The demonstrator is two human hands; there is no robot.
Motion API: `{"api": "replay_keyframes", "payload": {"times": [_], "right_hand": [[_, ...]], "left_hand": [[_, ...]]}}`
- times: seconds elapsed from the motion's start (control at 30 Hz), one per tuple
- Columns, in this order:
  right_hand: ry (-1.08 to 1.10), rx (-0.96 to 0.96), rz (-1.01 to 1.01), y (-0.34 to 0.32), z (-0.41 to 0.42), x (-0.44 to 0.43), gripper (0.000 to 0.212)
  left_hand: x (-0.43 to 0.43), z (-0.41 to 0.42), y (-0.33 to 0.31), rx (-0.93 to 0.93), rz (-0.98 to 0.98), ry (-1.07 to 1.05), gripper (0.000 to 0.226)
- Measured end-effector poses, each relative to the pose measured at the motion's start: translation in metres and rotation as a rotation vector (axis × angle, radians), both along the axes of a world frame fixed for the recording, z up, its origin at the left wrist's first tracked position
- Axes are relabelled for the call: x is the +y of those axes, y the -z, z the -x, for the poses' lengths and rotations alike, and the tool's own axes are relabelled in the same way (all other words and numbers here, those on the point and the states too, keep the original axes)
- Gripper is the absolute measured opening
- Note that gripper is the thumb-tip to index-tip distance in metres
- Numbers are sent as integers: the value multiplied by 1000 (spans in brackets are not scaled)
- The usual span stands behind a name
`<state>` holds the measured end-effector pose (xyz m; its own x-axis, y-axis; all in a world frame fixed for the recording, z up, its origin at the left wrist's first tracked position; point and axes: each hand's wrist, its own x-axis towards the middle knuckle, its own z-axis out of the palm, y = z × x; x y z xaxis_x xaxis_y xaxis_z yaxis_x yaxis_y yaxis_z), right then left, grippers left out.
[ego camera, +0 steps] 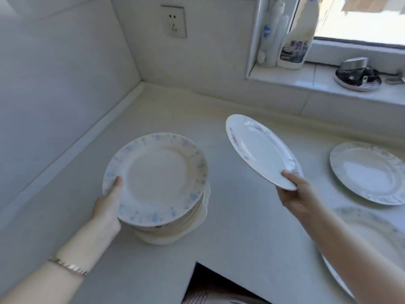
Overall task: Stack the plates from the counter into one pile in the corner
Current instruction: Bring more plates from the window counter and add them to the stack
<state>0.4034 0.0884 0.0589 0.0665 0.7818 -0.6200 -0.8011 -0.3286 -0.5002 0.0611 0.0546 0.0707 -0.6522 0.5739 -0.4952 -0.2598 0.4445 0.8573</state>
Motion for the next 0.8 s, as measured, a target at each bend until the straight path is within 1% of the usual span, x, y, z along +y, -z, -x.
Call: {"api": "replay_keyframes", "payload": {"times": [0.23, 0.4, 0.47, 0.57, 0.63, 0.8], "right_hand": [[-61, -16, 66, 1, 56, 12, 17], [-142, -83, 90, 1, 70, 16, 15], [-168, -106, 90, 4, 71, 18, 20], [-218, -150, 68, 6, 70, 18, 23], [-263, -182, 40, 6, 69, 18, 23], [-310, -231, 23, 6, 64, 23, 23]], "left_hand": [[3, 37, 30, -19, 82, -39, 53], [12, 41, 42, 56, 176, 15, 53], [15, 41, 44, 107, 190, 39, 52], [16, 41, 46, 293, 183, 126, 45], [15, 44, 45, 454, 201, 230, 47], [10, 63, 43, 900, 419, 584, 54]]}}
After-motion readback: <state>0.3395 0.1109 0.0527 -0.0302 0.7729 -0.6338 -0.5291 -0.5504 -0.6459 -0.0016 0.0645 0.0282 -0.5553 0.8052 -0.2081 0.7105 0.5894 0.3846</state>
